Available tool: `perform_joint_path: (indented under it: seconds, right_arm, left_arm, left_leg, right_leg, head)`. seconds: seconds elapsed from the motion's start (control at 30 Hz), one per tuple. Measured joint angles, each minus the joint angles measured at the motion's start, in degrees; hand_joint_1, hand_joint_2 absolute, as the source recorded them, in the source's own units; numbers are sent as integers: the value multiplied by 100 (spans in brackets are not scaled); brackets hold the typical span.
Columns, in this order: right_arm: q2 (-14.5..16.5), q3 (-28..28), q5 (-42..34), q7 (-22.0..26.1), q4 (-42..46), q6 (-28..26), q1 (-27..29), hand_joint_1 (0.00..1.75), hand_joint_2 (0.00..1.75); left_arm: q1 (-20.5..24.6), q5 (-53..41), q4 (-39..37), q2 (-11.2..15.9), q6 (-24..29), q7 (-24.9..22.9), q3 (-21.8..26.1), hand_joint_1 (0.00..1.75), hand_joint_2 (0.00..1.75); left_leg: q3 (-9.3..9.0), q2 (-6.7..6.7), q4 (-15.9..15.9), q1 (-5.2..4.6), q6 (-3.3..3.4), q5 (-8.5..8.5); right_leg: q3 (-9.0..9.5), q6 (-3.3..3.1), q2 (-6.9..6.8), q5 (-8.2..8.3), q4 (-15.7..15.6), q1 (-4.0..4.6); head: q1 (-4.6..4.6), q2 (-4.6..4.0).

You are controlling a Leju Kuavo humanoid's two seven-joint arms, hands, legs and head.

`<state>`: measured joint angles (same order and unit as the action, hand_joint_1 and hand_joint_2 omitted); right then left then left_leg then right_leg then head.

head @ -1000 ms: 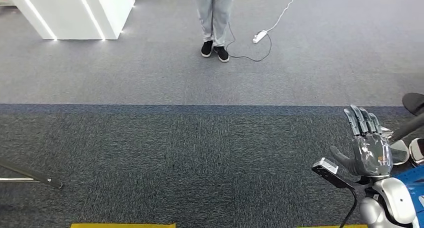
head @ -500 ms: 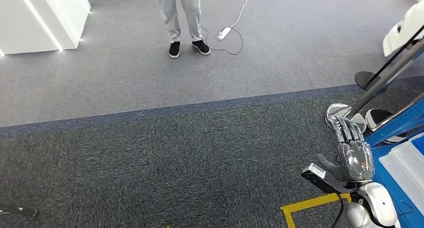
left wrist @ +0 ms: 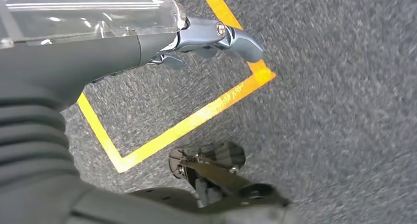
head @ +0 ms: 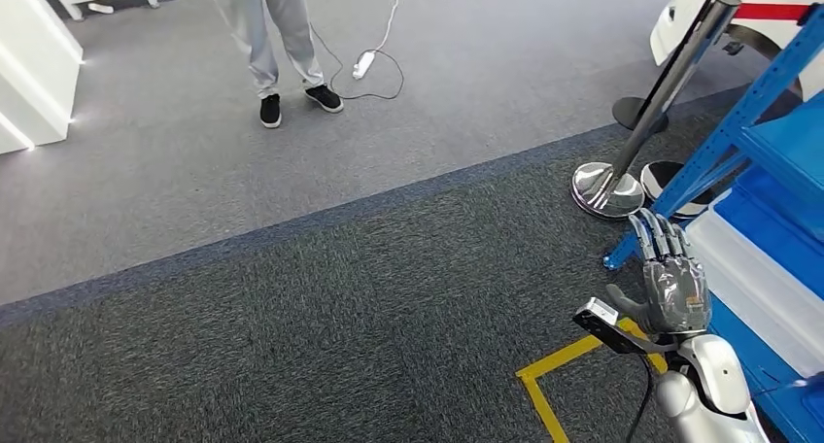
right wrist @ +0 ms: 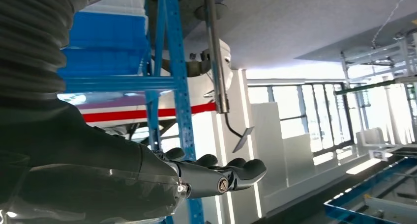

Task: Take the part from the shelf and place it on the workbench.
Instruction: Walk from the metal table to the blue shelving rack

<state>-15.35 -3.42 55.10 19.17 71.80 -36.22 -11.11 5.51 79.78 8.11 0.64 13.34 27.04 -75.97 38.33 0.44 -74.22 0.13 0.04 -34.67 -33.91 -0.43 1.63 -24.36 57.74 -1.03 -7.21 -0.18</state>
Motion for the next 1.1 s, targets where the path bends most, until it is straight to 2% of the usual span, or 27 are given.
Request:
perform_joint_path:
  seconds: [0.03, 0.07, 0.1, 0.13, 0.2, 0.23, 0.27, 0.3, 0.33, 0.37, 0.43, 0.47, 0.5, 0.53, 0.57, 0.6, 0.67, 0.7, 0.73, 0.8, 0.83, 0.87, 0.93, 1.0, 1.03, 1.07, 1.1]
  right_arm:
    - [27, -7, 12, 0, -25, 11, -29, 0, 175]
    - [50, -12, 23, 0, -51, 26, -69, 0, 175]
    - [71, -18, 30, 0, -77, 47, -119, 0, 175]
    - [89, -22, 34, 0, -97, 67, -166, 0, 175]
    - [117, -30, 43, -1, -125, 102, -216, 0, 175]
    - [126, -34, 47, -1, -135, 110, -213, 0, 175]
    - [131, -38, 48, 2, -146, 114, -196, 0, 175]
    - [132, -42, 44, 11, -157, 112, -168, 0, 175]
    - [130, -44, 38, 27, -171, 108, -145, 0, 175]
    - [129, -48, 32, 45, -183, 104, -131, 0, 175]
    - [137, -61, 24, 72, -208, 103, -118, 0, 175]
    - [144, -69, 21, 76, -222, 104, -105, 0, 175]
    - [150, -77, 19, 77, -238, 105, -83, 0, 175]
    - [154, -82, 18, 77, -253, 108, -59, 0, 175]
    - [157, -86, 17, 77, -265, 111, -38, 0, 175]
    - [159, -89, 16, 76, -271, 114, -23, 0, 175]
    - [162, -92, 15, 77, -265, 117, -15, 0, 175]
    - [163, -95, 13, 74, -255, 118, -10, 0, 175]
    - [163, -97, 8, 66, -242, 120, 4, 0, 175]
    - [158, -97, -6, 43, -202, 123, 60, 0, 175]
    - [154, -94, -16, 31, -178, 125, 89, 0, 175]
    - [149, -92, -26, 21, -155, 128, 105, 0, 175]
    - [145, -95, -60, 9, -127, 144, 112, 0, 175]
    - [143, -96, -117, 7, -127, 167, 111, 0, 175]
    - [138, -94, -148, 7, -130, 176, 111, 0, 175]
    - [129, -89, -175, 7, -135, 181, 111, 0, 175]
    - [120, -81, -198, 7, -138, 183, 111, 0, 175]
  left_arm:
    - [-3, 16, 0, -3, 28, -16, 0, 0, 0]
    - [-3, 33, 0, -4, 60, -26, 2, 0, 0]
    - [-4, 48, 0, -5, 88, -33, 4, 0, 0]
    - [-5, 59, 0, -5, 104, -40, 6, 0, 0]
    - [-8, 55, 0, -5, 107, -46, 8, 0, 0]
    - [-11, 51, 0, -5, 103, -46, 7, 0, 0]
    - [-13, 50, 0, -6, 97, -36, 7, 0, 0]
    - [-13, 51, 0, -12, 89, -20, 7, 0, 0]
    - [-17, 56, 0, -17, 78, 1, 8, 0, 0]
    - [-26, 61, 0, -22, 69, 22, 9, 0, 0]
    - [-60, 63, 0, -27, 53, 50, 10, 0, 0]
    - [-77, 62, 0, -27, 49, 56, 10, 0, 0]
    - [-89, 63, 0, -27, 42, 63, 10, 0, 0]
    - [-95, 74, 0, -27, 25, 75, 11, 0, 0]
    - [-97, 95, 0, -30, 5, 92, 14, 0, 0]
    - [-97, 132, 0, -34, -20, 114, 21, 0, 0]
    - [-96, 230, 0, -43, -65, 164, 58, 0, 0]
    - [-97, 274, 0, -45, -87, 190, 89, 0, 0]
    - [-97, 312, 0, -46, -111, 215, 122, 0, 0]
    - [-93, 353, 0, -45, -159, 265, 179, 0, 0]
    - [-89, 364, 0, -39, -176, 286, 201, 0, 44]
    - [-89, 370, 0, -33, -189, 305, 221, 0, 87]
    - [-103, 392, 0, -21, -202, 356, 266, 0, 175]
    - [-123, 425, 0, -21, -193, 424, 306, 0, 175]
    - [-128, 445, 0, -21, -186, 450, 325, 0, 175]
    - [-128, 460, 0, -20, -184, 464, 344, 0, 175]
    - [-125, 469, 0, -18, -187, 470, 362, 0, 175]
  left_leg:
    - [-10, -8, 14, 19, -13, 80]
    - [-120, -30, 240, 37, -23, 252]
    - [-304, -117, 621, 61, -33, 469]
    - [-482, -287, 1006, 83, -44, 621]
    - [-674, -552, 1454, 102, -42, 745]
    - [-684, -589, 1496, 90, -25, 731]
    - [-680, -522, 1507, 80, 10, 753]
    - [-679, -447, 1530, 79, 56, 782]
    - [-681, -371, 1559, 83, 102, 811]
    - [-681, -285, 1588, 87, 144, 837]
    - [-665, -109, 1610, 59, 190, 859]
    - [-649, -23, 1608, 39, 200, 861]
    - [-632, 64, 1604, 21, 204, 862]
    - [-621, 150, 1601, 6, 207, 861]
    - [-617, 233, 1598, -6, 208, 858]
    - [-621, 316, 1596, -16, 206, 853]
    - [-639, 454, 1590, -42, 186, 836]
    - [-648, 517, 1588, -57, 166, 827]
    - [-657, 577, 1591, -66, 141, 820]
    - [-675, 680, 1595, -72, 82, 800]
    - [-673, 624, 1558, -65, 46, 761]
    - [-633, 497, 1438, -56, 14, 669]
    - [-388, 150, 847, -23, -39, 327]
    - [-56, 14, 132, -1, -64, 37]
    - [22, -1, -19, 7, -70, 36]
    - [-4, -9, 56, 13, -68, 150]
    - [-129, -37, 339, 19, -57, 349]
  right_leg:
    - [-13, 14, 85, 11, 10, -7]
    - [-22, 30, 169, 20, 24, -17]
    - [-32, 51, 253, 24, 42, -31]
    - [-52, 84, 332, 27, 65, -39]
    - [-110, 172, 468, 47, 92, -52]
    - [-140, 223, 533, 70, 86, -60]
    - [-163, 274, 602, 102, 66, -73]
    - [-184, 311, 600, 119, 71, -86]
    - [-221, 336, 501, 91, 129, -80]
    - [-296, 349, 341, -8, 287, -66]
    - [-579, 350, -12, -386, 925, -37]
    - [-740, 351, -84, -573, 1294, -34]
    - [-848, 350, -116, -681, 1565, -33]
    - [-853, 343, -133, -681, 1640, -31]
    - [-735, 330, -156, -578, 1483, -27]
    - [-514, 307, -221, -412, 1133, -15]
    - [-83, 230, -465, -174, 376, 38]
    - [27, 185, -547, -130, 162, 70]
    - [50, 146, -565, -134, 87, 97]
    - [39, 77, -427, -104, 60, 98]
    - [42, 46, -360, -85, 41, 80]
    - [47, 12, -300, -64, 22, 57]
    - [43, -38, -179, -37, 10, 34]
    - [23, -55, -30, -26, 21, 34]
    - [15, -54, 52, -24, 31, 34]
    - [10, -51, 134, -23, 44, 33]
    - [9, -45, 215, -24, 58, 32]
  head:
    - [0, 0]
    - [0, 0]
    - [0, 1]
    - [0, 1]
    - [1, 1]
    - [1, 1]
    - [1, 1]
    - [2, 1]
    - [2, 1]
    - [3, 0]
    - [3, 0]
    - [3, 0]
    - [3, 0]
    - [3, 0]
    - [2, 0]
    - [2, 0]
    - [2, -1]
    - [2, -1]
    - [2, -1]
    - [2, -1]
    - [2, 0]
    - [2, 0]
    - [1, 0]
    - [1, -1]
    - [1, 0]
    - [1, 0]
    - [1, 0]
